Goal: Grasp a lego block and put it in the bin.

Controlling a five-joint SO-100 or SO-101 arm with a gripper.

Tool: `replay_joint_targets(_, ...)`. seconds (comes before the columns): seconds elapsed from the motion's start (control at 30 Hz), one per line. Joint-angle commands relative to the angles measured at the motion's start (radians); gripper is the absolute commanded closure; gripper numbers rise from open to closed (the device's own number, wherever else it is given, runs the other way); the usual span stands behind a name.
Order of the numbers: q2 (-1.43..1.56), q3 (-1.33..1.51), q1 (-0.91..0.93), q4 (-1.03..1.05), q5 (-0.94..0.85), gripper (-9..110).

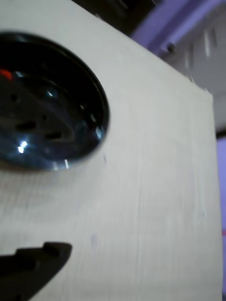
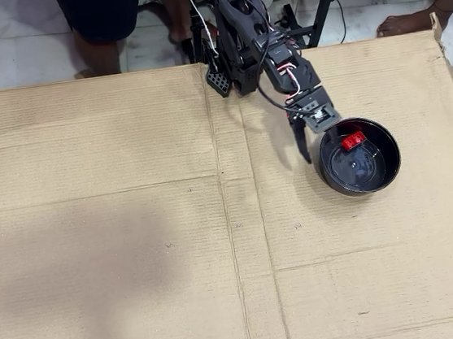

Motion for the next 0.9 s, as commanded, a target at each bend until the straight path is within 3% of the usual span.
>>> replay_joint_targets(0.0, 0.012, -0.014, 0.08, -0.014, -0.005, 77)
replay_joint_targets(0.2, 0.124, 0.12, 0.201, -0.015, -0.005, 77)
replay_joint_targets(0.67, 0.758, 0.643, 0.373, -0.015, -0.005, 77)
replay_joint_targets(0.87, 0.899, 0.65, 0.399, 0.133, -0.005, 77)
